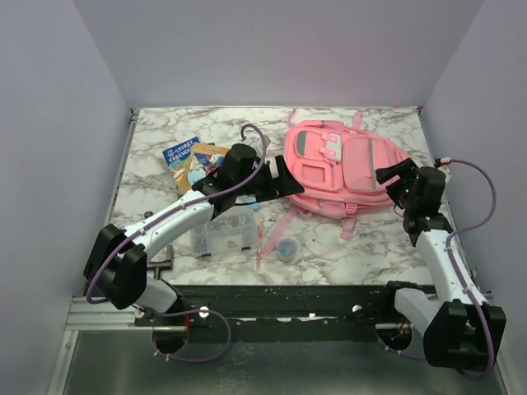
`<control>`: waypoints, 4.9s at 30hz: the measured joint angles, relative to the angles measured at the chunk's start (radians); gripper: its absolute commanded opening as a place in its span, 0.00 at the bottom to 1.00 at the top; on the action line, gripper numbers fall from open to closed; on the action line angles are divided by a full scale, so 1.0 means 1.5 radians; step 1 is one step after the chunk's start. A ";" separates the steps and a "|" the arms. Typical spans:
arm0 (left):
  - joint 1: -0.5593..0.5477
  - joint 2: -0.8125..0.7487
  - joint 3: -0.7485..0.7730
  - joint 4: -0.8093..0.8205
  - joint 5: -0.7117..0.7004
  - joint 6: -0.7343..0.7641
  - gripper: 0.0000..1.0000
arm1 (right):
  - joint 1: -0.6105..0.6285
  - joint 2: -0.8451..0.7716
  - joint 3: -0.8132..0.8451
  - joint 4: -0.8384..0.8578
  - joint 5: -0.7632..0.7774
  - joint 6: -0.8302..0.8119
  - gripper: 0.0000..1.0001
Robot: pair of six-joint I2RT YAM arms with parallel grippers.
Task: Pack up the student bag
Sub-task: Adjust the student bag at the center of the board.
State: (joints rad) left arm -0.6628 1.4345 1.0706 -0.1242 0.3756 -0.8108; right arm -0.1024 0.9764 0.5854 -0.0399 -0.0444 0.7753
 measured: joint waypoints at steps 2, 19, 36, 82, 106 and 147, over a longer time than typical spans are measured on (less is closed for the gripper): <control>-0.007 0.003 -0.018 0.031 -0.016 -0.043 0.90 | -0.014 0.011 0.023 -0.007 0.028 -0.015 0.80; -0.061 0.200 0.029 0.094 -0.042 -0.168 0.88 | -0.074 0.469 0.385 -0.100 -0.064 -0.177 0.66; -0.034 0.509 0.456 -0.131 0.028 -0.101 0.85 | -0.080 0.278 0.100 -0.011 -0.080 -0.051 0.23; -0.020 0.067 0.359 -0.382 0.057 0.284 0.93 | -0.125 0.374 0.233 -0.126 0.074 -0.109 0.30; -0.063 0.104 0.354 -0.435 -0.078 0.342 0.94 | 0.222 0.260 0.180 -0.045 -0.047 -0.028 0.55; 0.051 0.400 0.338 -0.260 -0.010 0.129 0.88 | -0.048 0.349 0.019 0.149 -0.190 0.051 0.85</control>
State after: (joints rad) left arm -0.5861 2.0338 1.5772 -0.5144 0.3603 -0.6170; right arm -0.1749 1.4998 0.6144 0.1837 -0.3290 0.8516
